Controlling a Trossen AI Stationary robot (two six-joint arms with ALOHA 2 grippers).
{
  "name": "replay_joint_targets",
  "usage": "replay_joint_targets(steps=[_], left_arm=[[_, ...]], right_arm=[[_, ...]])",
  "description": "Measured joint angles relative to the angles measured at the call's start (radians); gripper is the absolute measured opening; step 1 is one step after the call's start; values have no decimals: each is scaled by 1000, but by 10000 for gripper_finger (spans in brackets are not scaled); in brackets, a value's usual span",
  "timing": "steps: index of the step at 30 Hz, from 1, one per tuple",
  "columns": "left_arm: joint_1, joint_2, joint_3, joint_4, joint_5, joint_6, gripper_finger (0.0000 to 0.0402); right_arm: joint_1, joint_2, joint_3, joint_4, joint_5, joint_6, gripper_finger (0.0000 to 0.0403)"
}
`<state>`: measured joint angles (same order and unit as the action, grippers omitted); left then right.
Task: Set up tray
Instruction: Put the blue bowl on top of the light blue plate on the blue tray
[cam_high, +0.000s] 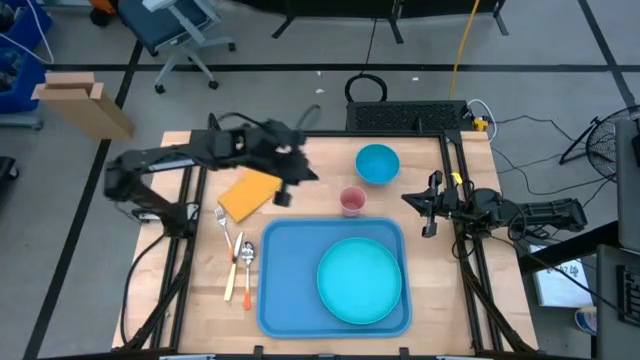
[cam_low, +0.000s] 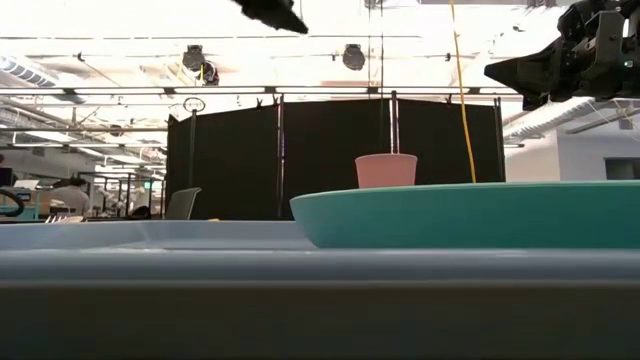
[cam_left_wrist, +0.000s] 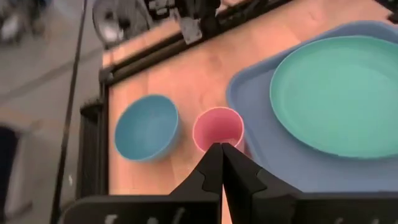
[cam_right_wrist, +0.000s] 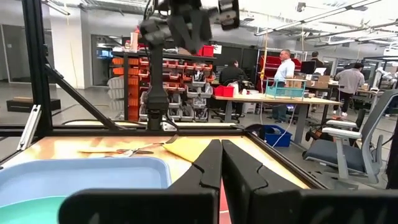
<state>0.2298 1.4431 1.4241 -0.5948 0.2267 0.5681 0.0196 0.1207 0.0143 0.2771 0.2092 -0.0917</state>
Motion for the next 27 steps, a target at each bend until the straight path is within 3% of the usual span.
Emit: replay_joint_targets(steps=[5, 8, 11, 19, 22, 27], left_arm=[[130, -110, -301, 252, 257, 39, 2], [153, -165, -463, 441, 315, -41, 2], [145, -256, -588, 570, 300, -83, 1], [115, -636, -886, 634, 194, -147, 1], [131, -762, -1001, 676, 161, -240, 1], [136, -854, -1163, 732, 66, -335, 1]], right_arm=[[0, 0, 0, -1, 0, -3, 0], [0, 0, 0, -2, 0, -3, 0], [0, 0, 0, -2, -1, -2, 0], [0, 0, 0, -35, 1, -1, 0], [0, 0, 0, -27, 6, 1, 0], [-1, 13, 17, -3, 136, 33, 0]])
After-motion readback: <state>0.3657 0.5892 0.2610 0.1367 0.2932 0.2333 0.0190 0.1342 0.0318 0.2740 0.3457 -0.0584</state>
